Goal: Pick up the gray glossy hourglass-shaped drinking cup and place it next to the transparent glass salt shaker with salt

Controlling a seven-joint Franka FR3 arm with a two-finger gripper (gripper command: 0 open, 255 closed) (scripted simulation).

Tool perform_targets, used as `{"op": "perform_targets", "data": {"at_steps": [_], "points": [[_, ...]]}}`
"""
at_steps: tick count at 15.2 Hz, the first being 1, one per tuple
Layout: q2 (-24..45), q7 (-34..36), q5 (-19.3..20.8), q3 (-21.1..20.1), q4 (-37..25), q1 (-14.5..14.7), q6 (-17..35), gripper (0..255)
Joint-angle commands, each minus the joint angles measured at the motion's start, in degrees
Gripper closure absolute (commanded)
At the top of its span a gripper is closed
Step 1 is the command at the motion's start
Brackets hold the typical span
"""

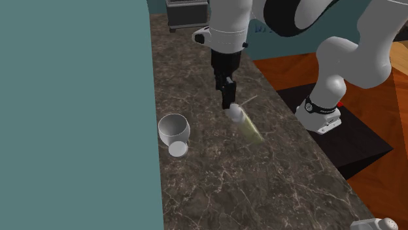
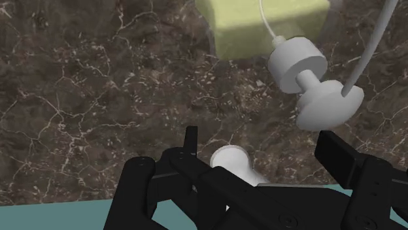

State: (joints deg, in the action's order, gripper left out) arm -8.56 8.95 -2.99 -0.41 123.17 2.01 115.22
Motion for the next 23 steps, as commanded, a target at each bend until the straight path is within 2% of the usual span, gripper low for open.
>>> {"op": "perform_targets", "data": {"at_steps": [1, 8, 14, 23], "points": [[4.31, 0.55, -0.33, -0.39, -2.46, 0.37, -1.5, 0], [18.15, 2.43, -1.08, -1.09, -16.04, 1.16, 1.83, 0], [30.64, 4.04, -1.29, -1.44, -31.16, 1.84, 1.85, 0], [33.1, 4.01, -1.35, -1.53, -28.87, 2.09, 6.63, 0]]}}
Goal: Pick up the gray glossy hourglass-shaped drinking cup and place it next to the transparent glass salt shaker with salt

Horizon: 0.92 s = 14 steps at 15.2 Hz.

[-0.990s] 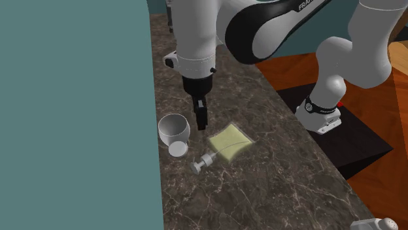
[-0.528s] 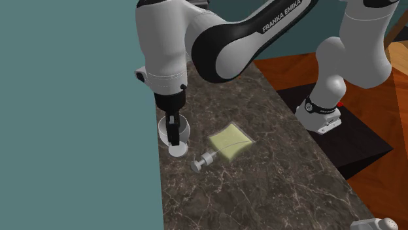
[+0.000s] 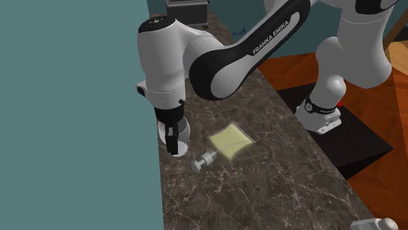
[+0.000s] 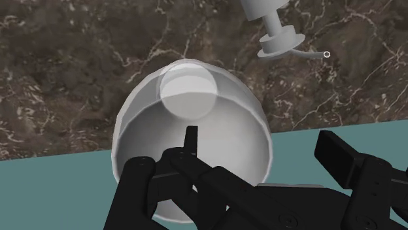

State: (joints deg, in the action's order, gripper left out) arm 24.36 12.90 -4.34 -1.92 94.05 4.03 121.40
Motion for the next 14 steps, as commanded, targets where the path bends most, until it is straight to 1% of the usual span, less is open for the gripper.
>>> {"op": "perform_targets", "data": {"at_steps": [1, 7, 8, 14], "points": [[0.19, 0.06, 0.01, -0.02, 0.24, 0.07, 0.45, 0], [0.19, 0.06, 0.01, -0.02, 0.23, 0.07, 0.44, 0], [0.19, 0.06, 0.01, -0.02, 0.23, 0.07, 0.44, 255], [0.22, 0.06, 0.01, -0.02, 0.2, 0.07, 0.44, 255]]}}
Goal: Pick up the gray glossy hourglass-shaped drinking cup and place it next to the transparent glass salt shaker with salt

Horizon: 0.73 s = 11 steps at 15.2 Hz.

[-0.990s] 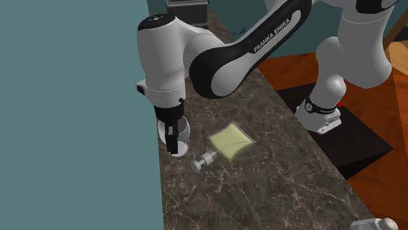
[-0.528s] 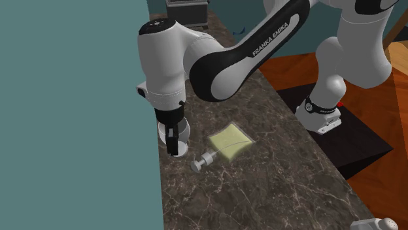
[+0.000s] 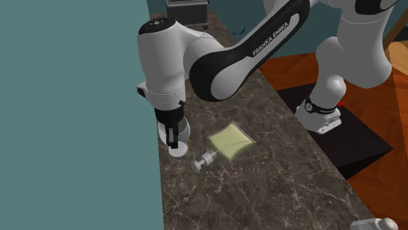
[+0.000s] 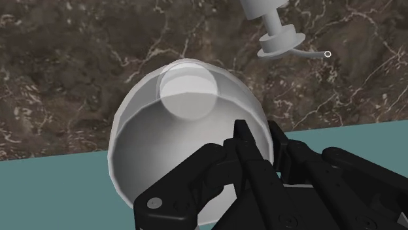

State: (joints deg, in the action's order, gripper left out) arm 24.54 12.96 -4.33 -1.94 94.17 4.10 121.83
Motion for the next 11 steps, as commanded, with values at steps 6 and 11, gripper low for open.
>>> {"op": "perform_targets", "data": {"at_steps": [6, 11], "points": [[-0.82, 0.15, 0.05, 0.01, -1.0, -0.01, -1.93, 255], [-1.96, 0.39, 0.13, 0.03, -3.22, -0.03, -5.27, 255]]}}
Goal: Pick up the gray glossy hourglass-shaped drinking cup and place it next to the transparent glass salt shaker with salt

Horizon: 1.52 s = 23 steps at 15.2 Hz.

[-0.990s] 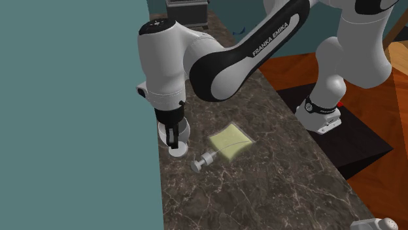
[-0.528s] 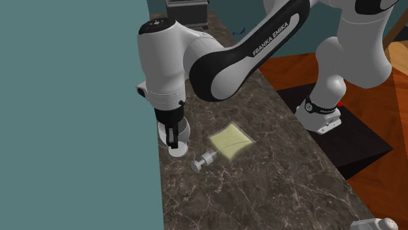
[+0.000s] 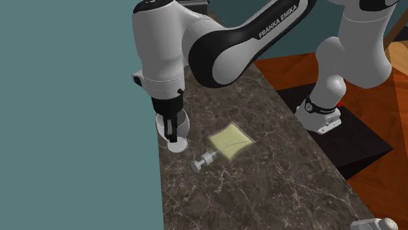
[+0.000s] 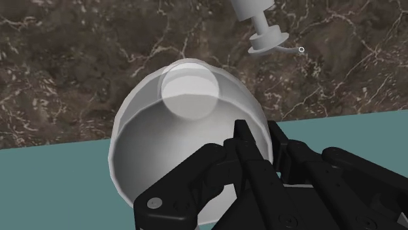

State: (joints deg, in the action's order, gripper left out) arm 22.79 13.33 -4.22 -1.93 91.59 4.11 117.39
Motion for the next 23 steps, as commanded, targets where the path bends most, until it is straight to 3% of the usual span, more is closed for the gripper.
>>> {"op": "perform_targets", "data": {"at_steps": [1, 23], "points": [[-0.41, 0.07, 0.04, 0.02, -1.13, -0.03, -1.52, 255], [-1.47, 1.22, 0.36, 0.04, -16.54, -0.07, -17.96, 255]]}}
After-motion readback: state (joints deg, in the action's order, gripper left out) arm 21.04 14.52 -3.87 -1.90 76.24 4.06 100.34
